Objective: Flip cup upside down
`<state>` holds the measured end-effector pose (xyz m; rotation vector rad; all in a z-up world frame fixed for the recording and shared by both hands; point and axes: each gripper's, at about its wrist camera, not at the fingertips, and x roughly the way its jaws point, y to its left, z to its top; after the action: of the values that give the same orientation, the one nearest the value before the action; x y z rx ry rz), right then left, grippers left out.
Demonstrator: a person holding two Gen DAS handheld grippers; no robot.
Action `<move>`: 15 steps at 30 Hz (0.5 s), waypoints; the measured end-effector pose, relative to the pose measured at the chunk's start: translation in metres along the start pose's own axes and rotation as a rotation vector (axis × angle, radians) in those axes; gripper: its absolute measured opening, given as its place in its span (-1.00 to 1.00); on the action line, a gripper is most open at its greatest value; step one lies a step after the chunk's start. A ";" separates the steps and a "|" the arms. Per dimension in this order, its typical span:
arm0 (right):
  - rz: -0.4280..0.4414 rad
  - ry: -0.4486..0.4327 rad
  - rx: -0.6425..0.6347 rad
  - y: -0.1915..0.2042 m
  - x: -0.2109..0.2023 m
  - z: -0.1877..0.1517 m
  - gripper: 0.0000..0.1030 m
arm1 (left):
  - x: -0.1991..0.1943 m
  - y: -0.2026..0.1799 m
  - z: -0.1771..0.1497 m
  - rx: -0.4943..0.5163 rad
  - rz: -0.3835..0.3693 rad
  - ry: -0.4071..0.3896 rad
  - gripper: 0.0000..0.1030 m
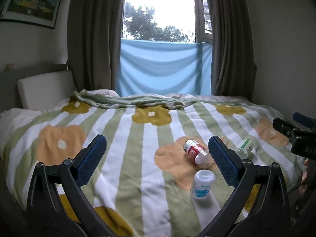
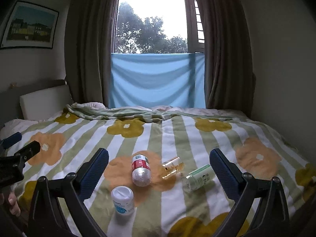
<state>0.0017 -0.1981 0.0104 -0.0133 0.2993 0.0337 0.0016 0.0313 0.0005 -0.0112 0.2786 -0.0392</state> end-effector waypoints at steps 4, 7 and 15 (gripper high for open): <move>-0.004 -0.010 0.009 0.001 -0.005 0.000 0.98 | -0.004 -0.003 0.002 0.007 -0.005 -0.018 0.99; -0.011 -0.013 0.011 0.001 -0.005 0.000 0.98 | -0.004 -0.003 0.000 0.007 -0.009 -0.016 0.99; -0.013 -0.012 0.010 0.000 -0.007 -0.001 0.98 | -0.005 -0.004 -0.001 0.011 -0.010 -0.023 0.99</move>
<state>-0.0052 -0.1983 0.0109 -0.0052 0.2877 0.0199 -0.0035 0.0278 0.0006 -0.0025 0.2555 -0.0504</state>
